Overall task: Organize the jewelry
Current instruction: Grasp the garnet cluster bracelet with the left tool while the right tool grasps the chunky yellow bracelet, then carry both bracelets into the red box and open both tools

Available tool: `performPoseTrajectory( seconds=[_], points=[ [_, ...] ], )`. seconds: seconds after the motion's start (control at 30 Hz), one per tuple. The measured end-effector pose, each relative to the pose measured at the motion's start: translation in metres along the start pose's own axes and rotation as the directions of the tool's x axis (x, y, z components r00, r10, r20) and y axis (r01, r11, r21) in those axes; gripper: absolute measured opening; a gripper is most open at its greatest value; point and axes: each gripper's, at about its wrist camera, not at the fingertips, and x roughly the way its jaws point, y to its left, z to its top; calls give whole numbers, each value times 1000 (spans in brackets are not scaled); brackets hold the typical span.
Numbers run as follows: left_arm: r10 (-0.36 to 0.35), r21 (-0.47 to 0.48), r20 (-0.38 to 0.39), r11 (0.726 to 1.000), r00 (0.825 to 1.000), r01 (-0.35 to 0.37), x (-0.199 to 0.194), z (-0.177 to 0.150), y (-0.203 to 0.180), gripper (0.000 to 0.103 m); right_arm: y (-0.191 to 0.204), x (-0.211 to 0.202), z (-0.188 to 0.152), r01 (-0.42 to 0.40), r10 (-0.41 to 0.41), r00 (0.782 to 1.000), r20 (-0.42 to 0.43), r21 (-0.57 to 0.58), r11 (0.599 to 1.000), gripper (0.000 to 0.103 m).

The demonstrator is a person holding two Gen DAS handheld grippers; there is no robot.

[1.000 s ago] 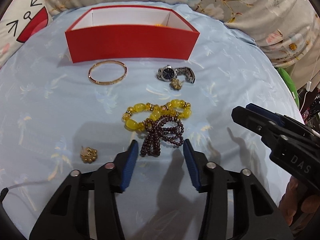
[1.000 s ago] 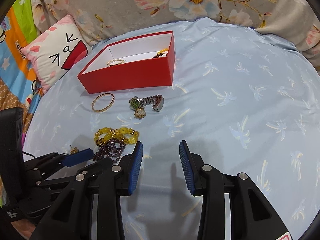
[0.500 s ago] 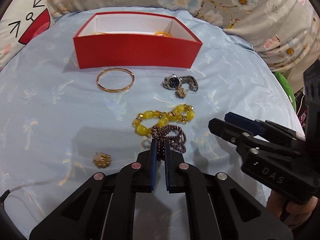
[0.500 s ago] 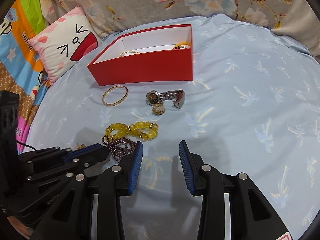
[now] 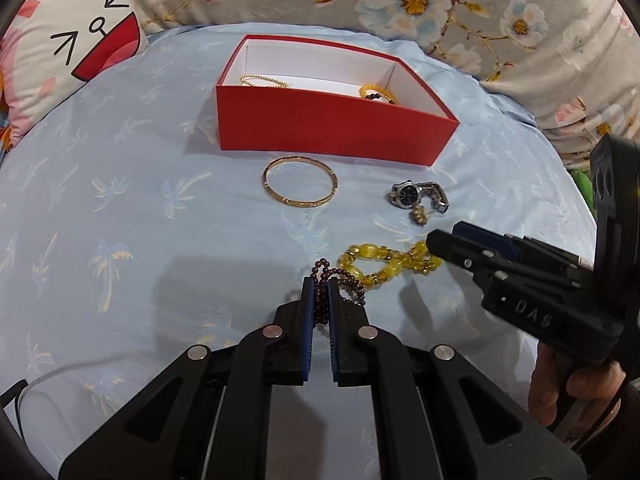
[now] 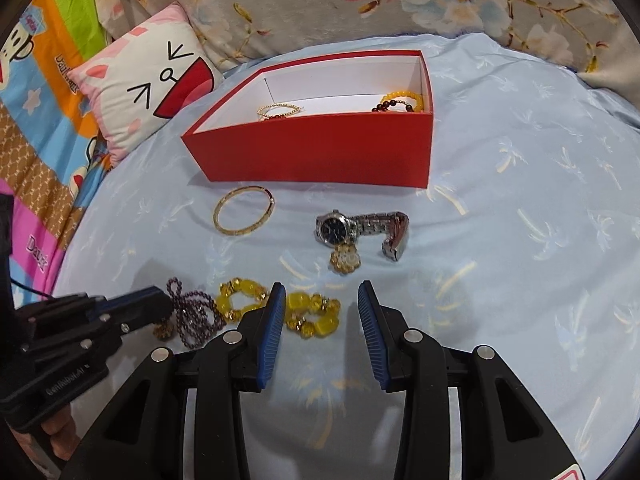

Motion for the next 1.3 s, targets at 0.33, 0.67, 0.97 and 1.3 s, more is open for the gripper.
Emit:
performPoseTrajectory(
  seconds=[0.33,0.67,0.97,1.3],
  points=[
    [26,-15,-24,1000,999,-27,12,0,8,7,15,11,-8,-74,69,995,-69,-79,994,39],
    [22,-25,-23,999,1000,-22,15,2,12,7,25,7,-21,-63,48,994,-99,-161,985,39],
    [15,-26,-25,1000,1000,-15,15,3,12,7,32,13,-15,-60,44,995,-91,-187,980,9],
    [-28,-8,0,1000,1000,28,2,7,3,7,29,-28,-6,-90,89,996,-14,-116,989,9]
  ],
)
